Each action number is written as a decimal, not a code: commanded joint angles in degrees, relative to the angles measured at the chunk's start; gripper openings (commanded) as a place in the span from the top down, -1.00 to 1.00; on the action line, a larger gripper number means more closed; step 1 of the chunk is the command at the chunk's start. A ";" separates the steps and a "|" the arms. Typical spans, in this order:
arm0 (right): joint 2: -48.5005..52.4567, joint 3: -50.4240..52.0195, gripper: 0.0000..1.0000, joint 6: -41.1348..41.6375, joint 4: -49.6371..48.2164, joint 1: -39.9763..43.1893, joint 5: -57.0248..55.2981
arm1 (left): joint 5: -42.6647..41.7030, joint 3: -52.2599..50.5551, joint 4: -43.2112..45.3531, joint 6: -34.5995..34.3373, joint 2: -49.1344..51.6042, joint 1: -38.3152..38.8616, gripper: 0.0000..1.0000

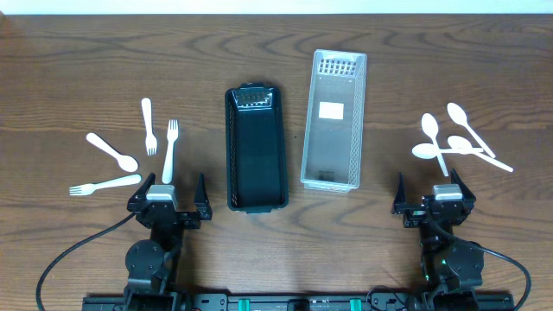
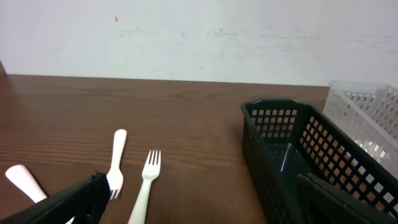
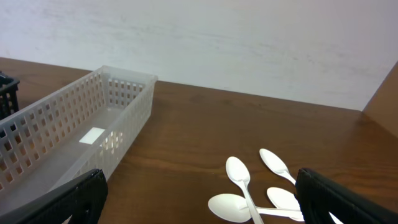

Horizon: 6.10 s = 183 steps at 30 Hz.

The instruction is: Pack container

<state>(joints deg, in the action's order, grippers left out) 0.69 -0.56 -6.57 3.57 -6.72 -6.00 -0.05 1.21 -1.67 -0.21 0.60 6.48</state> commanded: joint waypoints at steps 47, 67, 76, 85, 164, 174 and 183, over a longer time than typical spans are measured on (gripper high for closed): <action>97.00 -87.36 0.97 1.09 52.04 -10.34 20.76 | 0.66 80.63 -62.18 -8.50 87.19 -0.02 0.88; 104.13 -74.71 0.97 2.86 58.49 -18.95 16.98 | 0.44 73.79 -59.91 -8.48 90.49 1.05 0.88; 104.13 -74.38 0.97 -0.33 62.97 -24.48 20.96 | 0.44 68.76 -57.99 -8.48 90.49 2.62 0.88; 104.13 -74.38 0.97 -1.86 66.42 -28.20 25.57 | 0.46 68.52 -57.94 -8.48 90.49 2.60 0.88; 114.36 -88.08 0.84 10.49 43.93 2.47 13.16 | 0.50 68.52 -53.02 -8.41 90.49 2.60 0.66; 98.82 -100.06 -0.54 10.80 54.53 15.61 9.22 | 0.50 68.52 -53.07 -8.46 90.49 2.60 0.24; 101.35 -97.11 -0.51 3.19 64.89 23.61 9.18 | 0.50 68.52 -53.05 -8.46 90.49 2.60 0.24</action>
<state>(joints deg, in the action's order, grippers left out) 96.84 -100.73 1.26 67.55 16.05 3.38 0.19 69.82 -54.61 -8.97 90.65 8.91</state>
